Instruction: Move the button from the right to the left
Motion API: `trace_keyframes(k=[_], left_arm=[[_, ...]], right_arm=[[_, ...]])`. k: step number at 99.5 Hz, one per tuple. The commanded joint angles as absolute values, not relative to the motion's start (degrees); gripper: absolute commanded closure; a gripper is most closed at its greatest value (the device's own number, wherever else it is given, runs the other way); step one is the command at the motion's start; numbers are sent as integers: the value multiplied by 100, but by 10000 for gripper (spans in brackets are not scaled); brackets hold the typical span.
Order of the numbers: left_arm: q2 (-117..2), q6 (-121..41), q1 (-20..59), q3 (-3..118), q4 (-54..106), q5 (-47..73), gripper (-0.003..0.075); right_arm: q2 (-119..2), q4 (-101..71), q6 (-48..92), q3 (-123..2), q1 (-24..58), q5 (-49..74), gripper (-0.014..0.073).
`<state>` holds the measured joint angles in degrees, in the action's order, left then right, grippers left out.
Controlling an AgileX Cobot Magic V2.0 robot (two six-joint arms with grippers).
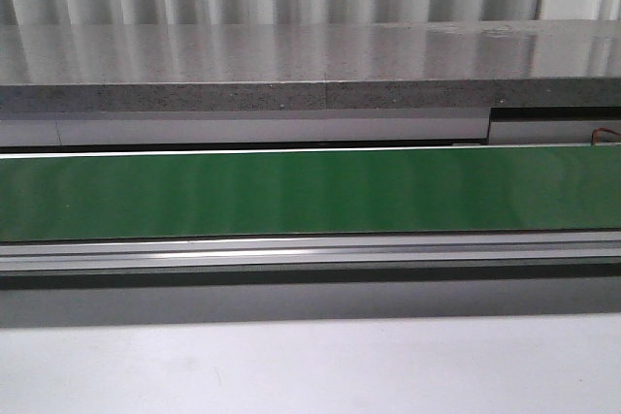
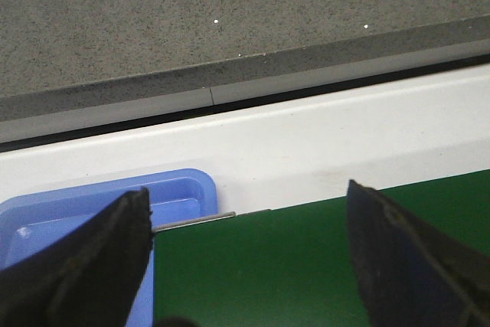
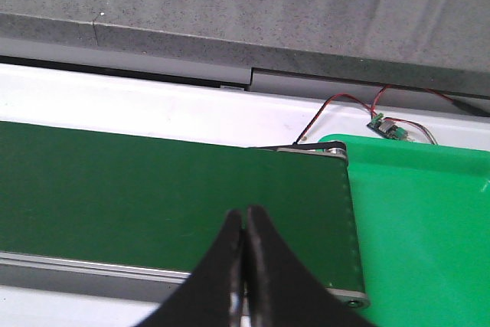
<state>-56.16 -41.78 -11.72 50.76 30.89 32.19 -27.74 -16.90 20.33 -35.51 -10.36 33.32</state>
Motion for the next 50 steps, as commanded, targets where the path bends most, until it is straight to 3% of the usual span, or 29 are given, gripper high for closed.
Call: trace_keyframes(k=[1, 28, 40, 50], left_arm=[[-4974, -4105, -1119, 4743, 3533, 2628, 206], [-3322, -4105, -1119, 3636, 4079, 2682, 240], [-2769, -4105, -1119, 3377, 4211, 3073, 379], [-2414, -4105, -1119, 3247, 4225, 3277, 567]], right_arm=[[-2774, -1703, 2073, -3709, -1023, 2935, 662], [-2774, -1703, 2073, -3709, -1023, 2935, 662], [-2774, -1703, 2073, -3709, -1023, 2935, 662], [-2774, -1703, 2073, -3709, -1023, 2935, 662]])
